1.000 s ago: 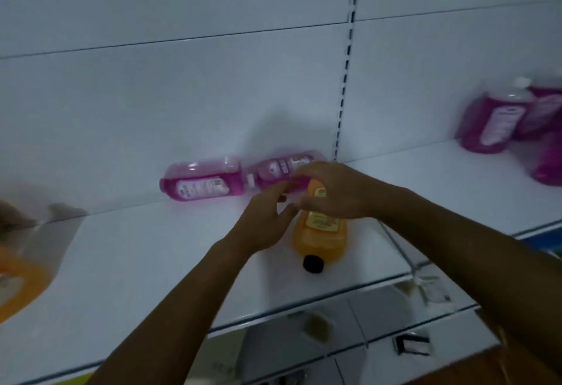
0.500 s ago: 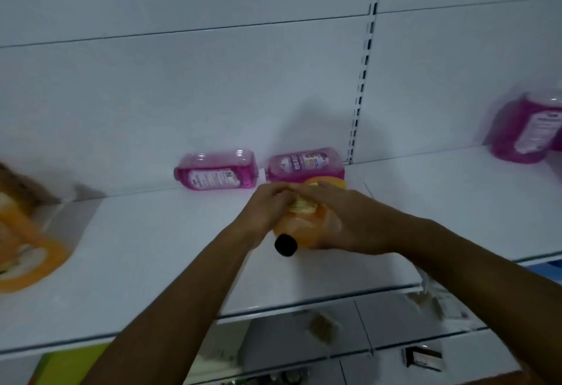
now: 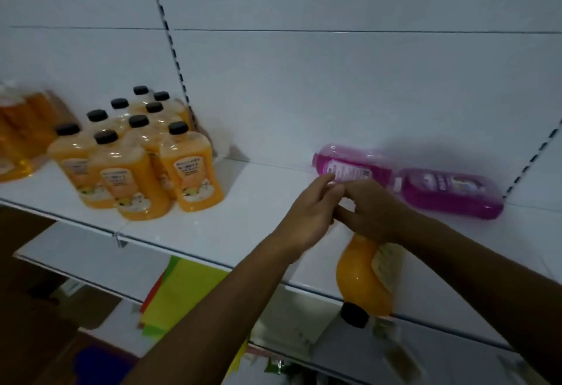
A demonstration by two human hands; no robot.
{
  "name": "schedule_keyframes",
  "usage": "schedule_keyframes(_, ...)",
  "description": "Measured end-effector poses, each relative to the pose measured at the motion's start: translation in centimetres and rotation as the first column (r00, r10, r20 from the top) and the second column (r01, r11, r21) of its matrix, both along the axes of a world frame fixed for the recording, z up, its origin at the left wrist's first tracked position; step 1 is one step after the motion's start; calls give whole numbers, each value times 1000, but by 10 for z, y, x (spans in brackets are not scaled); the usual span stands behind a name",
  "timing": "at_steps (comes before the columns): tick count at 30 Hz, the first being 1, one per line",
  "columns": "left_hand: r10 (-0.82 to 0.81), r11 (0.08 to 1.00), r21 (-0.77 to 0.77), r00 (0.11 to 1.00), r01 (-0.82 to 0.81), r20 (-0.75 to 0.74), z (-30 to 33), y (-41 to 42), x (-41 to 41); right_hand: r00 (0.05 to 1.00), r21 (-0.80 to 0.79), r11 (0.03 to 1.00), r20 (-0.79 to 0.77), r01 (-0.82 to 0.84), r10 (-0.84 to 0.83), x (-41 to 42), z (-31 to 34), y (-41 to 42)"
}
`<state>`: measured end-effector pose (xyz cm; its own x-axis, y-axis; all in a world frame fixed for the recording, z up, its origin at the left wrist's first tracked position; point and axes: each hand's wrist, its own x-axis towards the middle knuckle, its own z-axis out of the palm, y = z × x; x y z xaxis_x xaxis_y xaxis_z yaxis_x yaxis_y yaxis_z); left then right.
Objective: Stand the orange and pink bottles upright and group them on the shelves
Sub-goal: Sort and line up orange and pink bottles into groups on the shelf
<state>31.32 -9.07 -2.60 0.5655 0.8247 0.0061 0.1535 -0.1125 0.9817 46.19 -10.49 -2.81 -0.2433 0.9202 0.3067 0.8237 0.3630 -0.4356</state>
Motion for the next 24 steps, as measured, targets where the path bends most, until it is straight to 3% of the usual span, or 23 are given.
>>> schedule_keyframes(4, 58, 998, -5, 993, -59, -99, -12, 11, -23, 999, -96, 995, 42, 5, -1, -9, -18, 11)
schedule_keyframes(7, 53, 998, 44, 988, -47, -147, -18, 18, -27, 996, -44, 995, 23, 88, -87, -2, -13, 11)
schedule_keyframes(11, -32, 997, 65, 975, 47, -219, -21, 27, -14, 989, 6, 989, -14, 146, -146, 16, 1, -11)
schedule_keyframes(17, -138, 981, 90, 949, 169, -282, -26, 27, 25, 989, -124, 983, 85, 135, -125, 42, -2, -68)
schedule_keyframes(24, -234, 946, 153, 928, 286, -290, -28, 21, 53, 991, -158, 980, 81, 118, -107, 49, -21, -104)
